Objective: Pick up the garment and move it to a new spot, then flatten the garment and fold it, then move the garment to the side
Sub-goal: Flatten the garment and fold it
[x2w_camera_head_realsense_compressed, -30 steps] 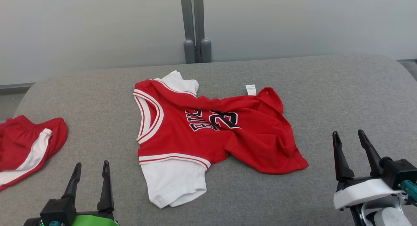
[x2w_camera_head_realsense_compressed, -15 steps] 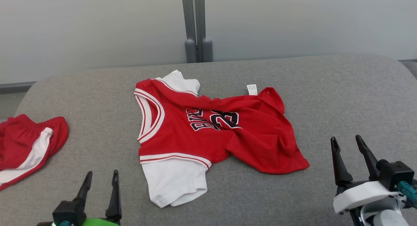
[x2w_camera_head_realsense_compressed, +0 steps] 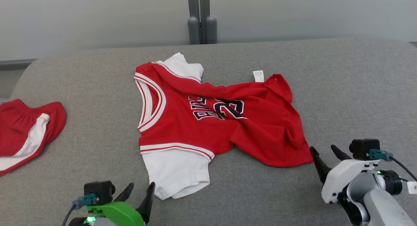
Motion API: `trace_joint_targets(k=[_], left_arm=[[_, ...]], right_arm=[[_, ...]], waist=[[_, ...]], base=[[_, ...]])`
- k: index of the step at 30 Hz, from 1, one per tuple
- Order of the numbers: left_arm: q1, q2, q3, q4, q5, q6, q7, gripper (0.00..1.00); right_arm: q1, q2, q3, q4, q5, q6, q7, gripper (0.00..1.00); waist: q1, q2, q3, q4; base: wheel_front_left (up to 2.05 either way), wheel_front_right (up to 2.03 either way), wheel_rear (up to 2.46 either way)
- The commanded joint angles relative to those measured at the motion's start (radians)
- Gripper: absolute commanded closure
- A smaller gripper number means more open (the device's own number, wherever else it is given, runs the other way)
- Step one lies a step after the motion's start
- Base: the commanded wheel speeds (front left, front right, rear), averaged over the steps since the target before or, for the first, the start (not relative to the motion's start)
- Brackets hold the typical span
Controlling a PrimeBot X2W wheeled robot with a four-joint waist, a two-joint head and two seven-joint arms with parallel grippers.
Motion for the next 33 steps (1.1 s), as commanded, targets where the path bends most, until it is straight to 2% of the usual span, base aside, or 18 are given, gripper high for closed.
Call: trace_joint_targets(k=[1, 12, 15, 28, 29, 30, 31, 32, 33], left_arm=[[-0.023, 0.005, -0.004, -0.010, -0.018, -0.008, 0.027, 0.00], [-0.069, 0.016, -0.061, 0.003, -0.022, -0.019, 0.113, 0.00], [-0.078, 0.001, -0.075, 0.019, -0.041, -0.027, 0.121, 0.00], [-0.141, -0.018, -0.091, 0.162, -0.087, -0.042, 0.094, 0.00], [-0.145, -0.019, -0.096, 0.176, -0.094, -0.044, 0.097, 0.00], [-0.149, -0.020, -0.103, 0.183, -0.103, -0.045, 0.095, 0.49], [-0.151, -0.022, -0.105, 0.186, -0.112, -0.046, 0.085, 1.00], [-0.154, -0.021, -0.109, 0.190, -0.118, -0.047, 0.085, 1.00], [-0.153, -0.017, -0.115, 0.194, -0.123, -0.049, 0.088, 1.00]], right_arm=[[-0.026, -0.013, 0.006, 0.020, 0.020, 0.000, 0.027, 0.00], [-0.090, 0.011, 0.032, 0.126, 0.063, 0.000, 0.094, 0.00], [-0.097, 0.017, 0.049, 0.145, 0.074, 0.000, 0.101, 0.00], [-0.114, 0.018, 0.106, 0.191, 0.108, 0.000, 0.064, 0.00], [-0.115, 0.018, 0.111, 0.194, 0.112, 0.000, 0.063, 0.04], [-0.115, 0.017, 0.117, 0.197, 0.117, 0.000, 0.062, 0.36], [-0.116, 0.016, 0.122, 0.198, 0.120, 0.000, 0.061, 0.61], [-0.116, 0.014, 0.129, 0.198, 0.127, 0.000, 0.055, 0.92], [-0.115, 0.013, 0.134, 0.198, 0.132, 0.000, 0.051, 1.00]], waist=[[0.0000, 0.0000, 0.031, 0.016], [0.0000, 0.0000, 0.070, 0.036], [0.0000, 0.0000, 0.079, 0.035], [0.0000, 0.0000, 0.094, 0.018], [0.0000, 0.0000, 0.093, 0.017], [0.0000, 0.0000, 0.093, 0.016], [0.0000, 0.0000, 0.092, 0.016], [0.0000, 0.0000, 0.090, 0.016], [0.0000, 0.0000, 0.087, 0.016]], base=[[0.00, 0.00, 0.00], [0.00, 0.00, 0.00], [0.00, 0.00, 0.00], [0.00, 0.00, 0.00], [0.00, 0.00, 0.00], [0.00, 0.00, 0.00], [0.00, 0.00, 0.00], [0.00, 0.00, 0.00], [0.00, 0.00, 0.00]])
